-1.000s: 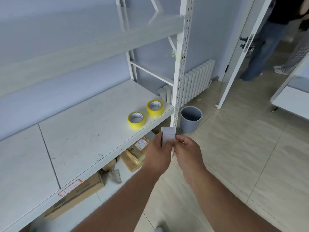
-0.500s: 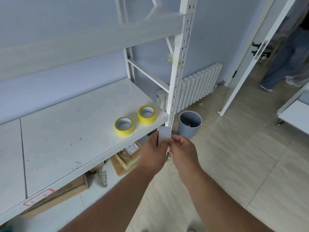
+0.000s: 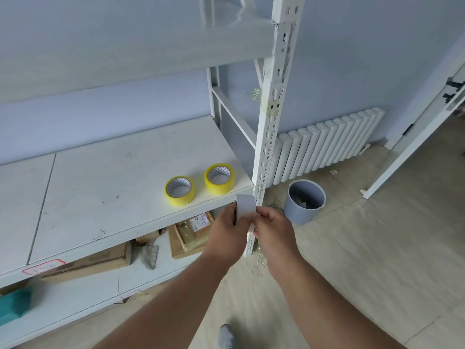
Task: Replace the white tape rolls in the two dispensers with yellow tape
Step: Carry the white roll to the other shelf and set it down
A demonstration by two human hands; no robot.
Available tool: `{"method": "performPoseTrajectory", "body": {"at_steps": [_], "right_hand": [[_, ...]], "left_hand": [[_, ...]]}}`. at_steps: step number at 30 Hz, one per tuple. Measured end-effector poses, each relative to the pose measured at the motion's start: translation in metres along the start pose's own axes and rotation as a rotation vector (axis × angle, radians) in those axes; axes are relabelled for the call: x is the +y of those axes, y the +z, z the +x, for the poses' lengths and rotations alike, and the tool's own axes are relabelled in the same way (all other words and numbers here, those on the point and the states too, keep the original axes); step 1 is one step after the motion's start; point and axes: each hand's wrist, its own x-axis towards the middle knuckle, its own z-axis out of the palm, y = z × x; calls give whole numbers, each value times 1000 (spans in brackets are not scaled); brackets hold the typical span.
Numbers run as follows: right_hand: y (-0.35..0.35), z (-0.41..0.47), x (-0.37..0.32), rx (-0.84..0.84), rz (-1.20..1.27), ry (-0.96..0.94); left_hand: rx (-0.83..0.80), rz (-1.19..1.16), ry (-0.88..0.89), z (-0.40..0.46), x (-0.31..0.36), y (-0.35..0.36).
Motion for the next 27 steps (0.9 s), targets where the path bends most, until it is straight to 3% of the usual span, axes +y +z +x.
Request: {"method": "performPoseTrajectory", "body": {"at_steps": [15, 17, 20, 23, 27], "right_hand": [[19, 101, -8, -103, -79, 76], [16, 116, -12, -116, -89, 74], [4, 138, -13, -137, -116, 71], [-6, 159, -13, -164, -181, 66], [-13, 180, -12, -242, -258, 54]], "left_hand": [[40, -172, -152, 89, -4, 5], [107, -146, -153, 105, -6, 2], [240, 248, -90, 135, -18, -5], [152, 793, -30, 168, -35, -8], [62, 1059, -4, 205, -53, 2]]}}
